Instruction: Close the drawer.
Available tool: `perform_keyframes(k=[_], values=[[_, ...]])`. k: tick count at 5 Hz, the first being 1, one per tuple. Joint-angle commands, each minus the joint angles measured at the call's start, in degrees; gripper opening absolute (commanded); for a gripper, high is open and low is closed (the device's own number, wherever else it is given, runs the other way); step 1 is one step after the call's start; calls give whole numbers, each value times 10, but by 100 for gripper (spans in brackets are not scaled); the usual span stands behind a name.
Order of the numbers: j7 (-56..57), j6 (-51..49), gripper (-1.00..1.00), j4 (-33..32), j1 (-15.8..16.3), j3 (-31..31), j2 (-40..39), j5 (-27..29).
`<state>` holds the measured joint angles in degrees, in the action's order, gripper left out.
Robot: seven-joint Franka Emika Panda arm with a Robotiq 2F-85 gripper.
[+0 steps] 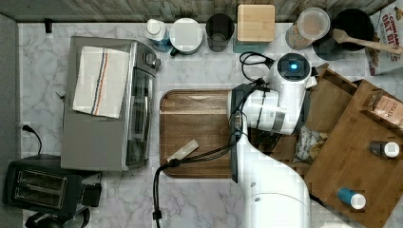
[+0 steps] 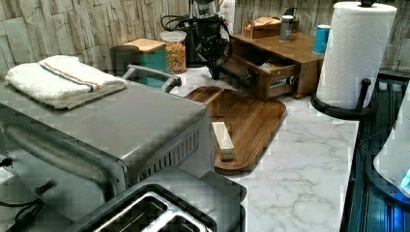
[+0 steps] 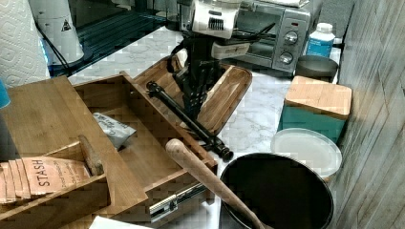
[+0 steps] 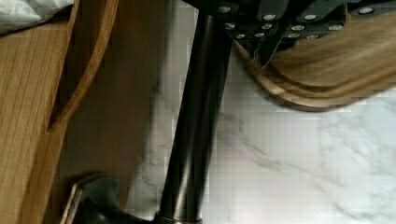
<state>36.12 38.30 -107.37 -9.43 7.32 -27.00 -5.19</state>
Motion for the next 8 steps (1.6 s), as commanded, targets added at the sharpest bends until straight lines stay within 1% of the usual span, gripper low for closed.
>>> perform_keyframes(k=[1,2,3,4,6,8], values=[[21,-38,-100,57,-109,123,-12,-30],[24,37,-100,-1,-118,156,19,-59],[-27,88,-100,-62,-87,196,51,-99],[-22,90,-100,-62,-75,210,49,-91],[-17,91,-100,-63,-63,222,46,-83],[-17,91,-100,-63,-63,221,46,-84]])
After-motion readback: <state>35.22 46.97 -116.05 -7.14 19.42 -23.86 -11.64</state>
